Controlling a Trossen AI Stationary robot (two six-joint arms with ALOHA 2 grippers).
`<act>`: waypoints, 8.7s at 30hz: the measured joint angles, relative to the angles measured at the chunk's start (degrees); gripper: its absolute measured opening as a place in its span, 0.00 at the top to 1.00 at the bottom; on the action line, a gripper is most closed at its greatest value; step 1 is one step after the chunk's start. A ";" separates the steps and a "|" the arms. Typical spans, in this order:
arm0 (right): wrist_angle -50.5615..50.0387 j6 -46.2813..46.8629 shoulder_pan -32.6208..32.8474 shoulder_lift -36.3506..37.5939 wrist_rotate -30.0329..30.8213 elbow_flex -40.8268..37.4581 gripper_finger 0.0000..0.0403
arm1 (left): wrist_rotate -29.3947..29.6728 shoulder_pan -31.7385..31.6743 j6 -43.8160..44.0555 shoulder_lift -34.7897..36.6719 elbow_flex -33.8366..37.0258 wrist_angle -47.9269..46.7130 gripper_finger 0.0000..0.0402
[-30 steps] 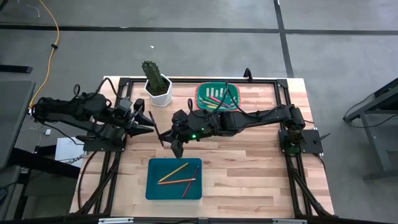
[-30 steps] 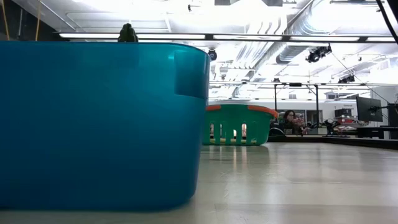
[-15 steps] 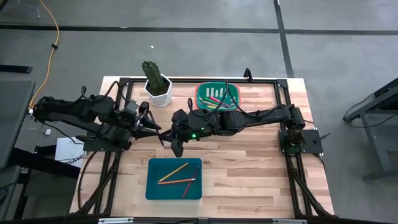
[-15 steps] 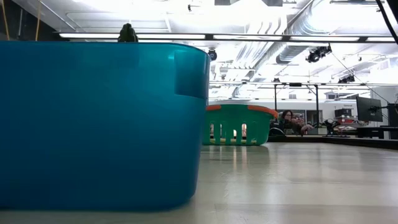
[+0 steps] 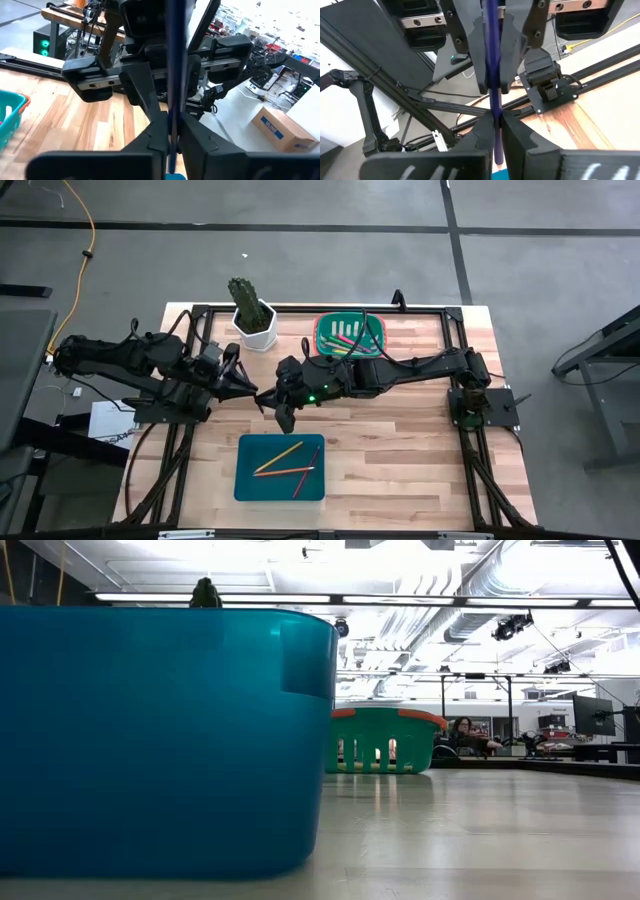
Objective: Sort pens & pencils
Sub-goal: Put the blue pencil into the blue bin, then return to Home Position
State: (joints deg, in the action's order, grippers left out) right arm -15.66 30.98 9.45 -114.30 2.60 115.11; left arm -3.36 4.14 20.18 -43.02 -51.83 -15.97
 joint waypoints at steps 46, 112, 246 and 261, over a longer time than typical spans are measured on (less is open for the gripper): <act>-16.53 -2.97 -0.90 2.46 4.16 -0.04 0.68 | -4.69 0.00 -0.42 0.50 0.04 -7.09 0.91; -56.35 3.08 3.85 15.74 23.86 -0.02 0.68 | -12.97 10.67 -1.96 -39.83 0.02 -9.79 0.89; 24.04 -2.79 32.96 95.55 56.99 -85.72 0.68 | 6.27 -3.04 -16.76 42.64 51.36 39.25 0.83; 13.69 -12.57 32.96 103.81 42.79 -85.84 0.68 | 4.97 -3.02 -16.89 42.61 51.36 28.52 0.83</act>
State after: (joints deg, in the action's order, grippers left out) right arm -1.97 18.41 42.41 -10.49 45.40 29.27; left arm 1.61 1.13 3.29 -0.40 -0.47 12.56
